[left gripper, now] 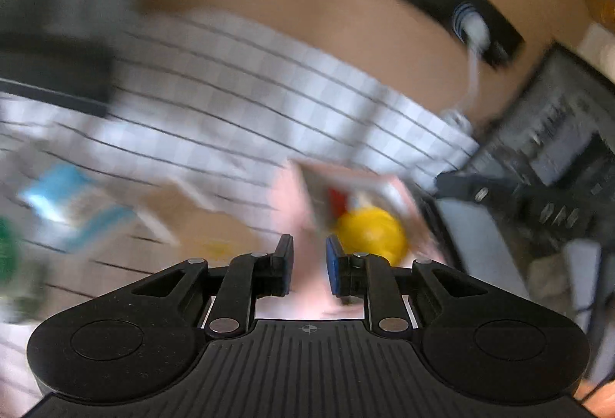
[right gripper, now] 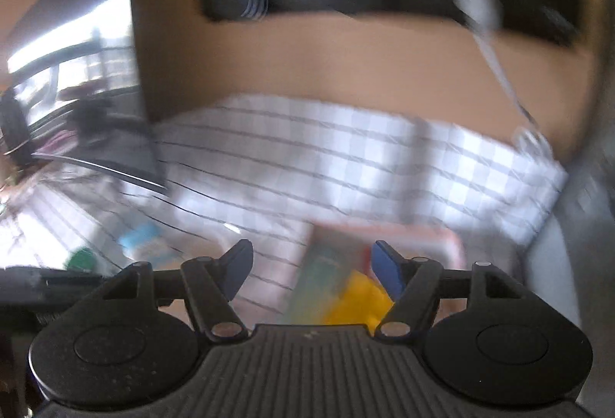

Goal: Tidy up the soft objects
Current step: 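Move both tools toward the blue cotton-pad pack and cotton swab pack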

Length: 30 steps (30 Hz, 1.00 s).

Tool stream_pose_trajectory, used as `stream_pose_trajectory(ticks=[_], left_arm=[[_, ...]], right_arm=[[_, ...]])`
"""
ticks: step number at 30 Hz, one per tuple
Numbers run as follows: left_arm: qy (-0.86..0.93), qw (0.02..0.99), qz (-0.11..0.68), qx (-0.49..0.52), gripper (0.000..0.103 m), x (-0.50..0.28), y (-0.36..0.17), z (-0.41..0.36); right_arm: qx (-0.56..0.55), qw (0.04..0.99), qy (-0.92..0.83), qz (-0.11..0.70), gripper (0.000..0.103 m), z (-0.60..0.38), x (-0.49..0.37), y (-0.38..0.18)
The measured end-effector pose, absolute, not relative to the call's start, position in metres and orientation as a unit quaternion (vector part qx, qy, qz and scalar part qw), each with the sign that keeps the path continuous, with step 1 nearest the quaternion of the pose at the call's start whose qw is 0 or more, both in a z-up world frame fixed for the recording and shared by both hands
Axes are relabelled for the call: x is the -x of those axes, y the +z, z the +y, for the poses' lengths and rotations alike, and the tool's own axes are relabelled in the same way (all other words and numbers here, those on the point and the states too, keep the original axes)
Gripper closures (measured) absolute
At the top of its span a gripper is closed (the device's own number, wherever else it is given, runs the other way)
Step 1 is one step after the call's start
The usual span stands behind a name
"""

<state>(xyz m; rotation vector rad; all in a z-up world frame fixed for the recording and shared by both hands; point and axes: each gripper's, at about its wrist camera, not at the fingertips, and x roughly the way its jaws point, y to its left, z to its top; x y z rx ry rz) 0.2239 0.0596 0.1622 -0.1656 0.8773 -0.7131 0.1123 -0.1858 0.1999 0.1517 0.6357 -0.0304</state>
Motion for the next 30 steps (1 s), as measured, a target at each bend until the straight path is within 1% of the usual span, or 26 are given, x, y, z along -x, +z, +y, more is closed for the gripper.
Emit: stream_pose_trajectory(ticks=[4, 7, 9, 10, 11, 13, 16, 20, 26, 30], left_arm=[[-0.264, 0.875, 0.392, 0.102, 0.083, -0.238, 0.181, 0.138], [-0.206, 0.896, 0.378, 0.107, 0.083, -0.249, 0.199, 0.193], [-0.166, 0.902, 0.383, 0.106, 0.083, -0.256, 0.21, 0.221], [-0.145, 0.903, 0.39, 0.105, 0.083, -0.26, 0.215, 0.232], [-0.129, 0.903, 0.396, 0.102, 0.083, -0.263, 0.219, 0.239], [-0.107, 0.904, 0.405, 0.091, 0.083, -0.27, 0.224, 0.248], [-0.102, 0.9, 0.419, 0.062, 0.083, -0.278, 0.224, 0.24], [-0.131, 0.891, 0.432, 0.052, 0.083, -0.285, 0.213, 0.213], [-0.166, 0.872, 0.459, 0.036, 0.083, -0.306, 0.183, 0.146], [-0.156, 0.851, 0.5, 0.03, 0.083, -0.337, 0.156, 0.111]], right_arm=[[-0.049, 0.956, 0.042, 0.288, 0.033, -0.124, -0.145, 0.246], [-0.049, 0.956, 0.085, 0.278, 0.029, -0.086, -0.171, 0.277], [-0.05, 0.955, 0.104, 0.274, 0.025, -0.064, -0.188, 0.293], [-0.046, 0.955, 0.108, 0.271, 0.023, -0.054, -0.196, 0.299], [-0.038, 0.957, 0.107, 0.268, 0.018, -0.045, -0.203, 0.303], [-0.015, 0.96, 0.1, 0.262, 0.017, -0.031, -0.216, 0.306], [0.031, 0.951, 0.109, 0.288, 0.017, -0.016, -0.235, 0.299], [0.055, 0.941, 0.116, 0.313, 0.017, -0.022, -0.245, 0.281], [0.042, 0.936, 0.11, 0.33, 0.017, -0.068, -0.257, 0.256], [0.022, 0.933, 0.103, 0.345, 0.017, -0.1, -0.27, 0.229]])
